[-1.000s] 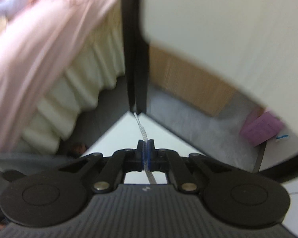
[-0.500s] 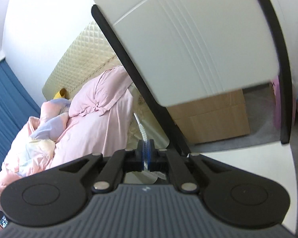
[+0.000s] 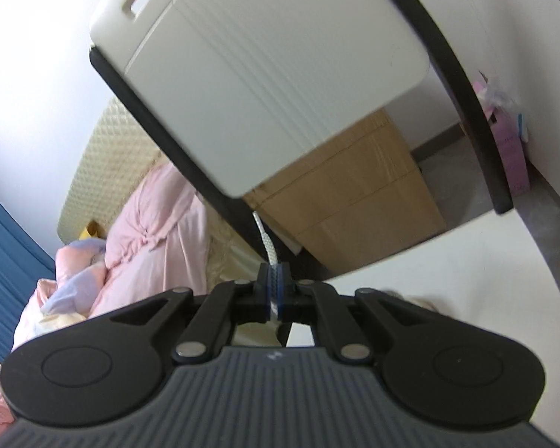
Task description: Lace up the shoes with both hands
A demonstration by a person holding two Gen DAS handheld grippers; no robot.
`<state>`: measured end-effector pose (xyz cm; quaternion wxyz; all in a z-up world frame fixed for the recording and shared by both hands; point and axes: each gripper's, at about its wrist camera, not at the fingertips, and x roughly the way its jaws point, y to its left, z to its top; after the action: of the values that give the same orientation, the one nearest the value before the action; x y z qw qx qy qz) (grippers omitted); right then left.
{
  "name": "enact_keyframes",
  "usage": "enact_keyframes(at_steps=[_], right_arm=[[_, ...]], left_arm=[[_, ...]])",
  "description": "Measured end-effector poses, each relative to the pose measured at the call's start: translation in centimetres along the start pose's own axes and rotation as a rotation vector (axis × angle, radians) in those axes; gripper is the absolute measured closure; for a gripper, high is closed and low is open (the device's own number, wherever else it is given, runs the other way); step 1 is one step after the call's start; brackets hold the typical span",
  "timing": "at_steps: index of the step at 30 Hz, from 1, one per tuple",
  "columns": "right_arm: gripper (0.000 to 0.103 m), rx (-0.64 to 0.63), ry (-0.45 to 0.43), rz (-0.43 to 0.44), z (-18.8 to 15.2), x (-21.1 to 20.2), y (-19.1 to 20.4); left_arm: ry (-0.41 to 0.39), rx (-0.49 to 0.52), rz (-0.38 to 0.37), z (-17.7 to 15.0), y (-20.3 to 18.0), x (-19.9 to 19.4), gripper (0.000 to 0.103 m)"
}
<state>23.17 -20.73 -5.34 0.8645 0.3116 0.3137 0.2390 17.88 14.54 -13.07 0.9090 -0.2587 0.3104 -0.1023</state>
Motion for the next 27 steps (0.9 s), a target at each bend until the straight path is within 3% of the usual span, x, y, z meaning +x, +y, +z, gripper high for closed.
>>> enact_keyframes(at_steps=[5,8,11,12,15,17,18,19,24,26,27], right_arm=[[0.097,0.045,0.035,0.058,-0.2,0.1,-0.7],[0.097,0.049,0.074,0.104,-0.9,0.3,-0.1],[0.096,0.05,0.103,0.15,-1.5,0.2,0.7],[0.096,0.057,0.107,0.162,-1.4,0.1,0.7],[0.096,0.078,0.118,0.197,-1.3,-0.2,0.8],[0.096,0.094,0.126,0.218,-1.3,-0.4,0.7],[0.096,0.099,0.126,0.221,-1.2,-0.5,0.7],[0.096,0.096,0.121,0.22,-1.0,-0.7,0.6],[0.094,0.05,0.127,0.222,-0.2,-0.9,0.7],[0.085,0.019,0.142,0.225,0.1,-0.6,1.0],[0.068,0.004,0.149,0.226,0.3,-0.5,1.2]], left_arm=[[-0.054,0.17,-0.21,-0.8,-4.3,-0.3,0.03],[-0.06,0.247,-0.277,-1.5,-6.8,0.6,0.032],[-0.064,0.32,-0.337,-2.2,-9.3,1.6,0.043],[-0.069,0.331,-0.344,-2.3,-9.8,1.8,0.051],[-0.091,0.343,-0.339,-2.4,-10.6,2.5,0.06],[-0.118,0.364,-0.352,-2.4,-11.0,2.7,0.074],[-0.125,0.378,-0.36,-2.5,-11.2,2.6,0.089],[-0.129,0.392,-0.368,-2.7,-11.4,2.6,0.097],[-0.146,0.455,-0.374,-3.2,-11.8,2.3,0.099],[-0.135,0.474,-0.372,-3.2,-11.8,2.3,0.099],[-0.134,0.488,-0.371,-3.3,-11.8,2.2,0.099]])
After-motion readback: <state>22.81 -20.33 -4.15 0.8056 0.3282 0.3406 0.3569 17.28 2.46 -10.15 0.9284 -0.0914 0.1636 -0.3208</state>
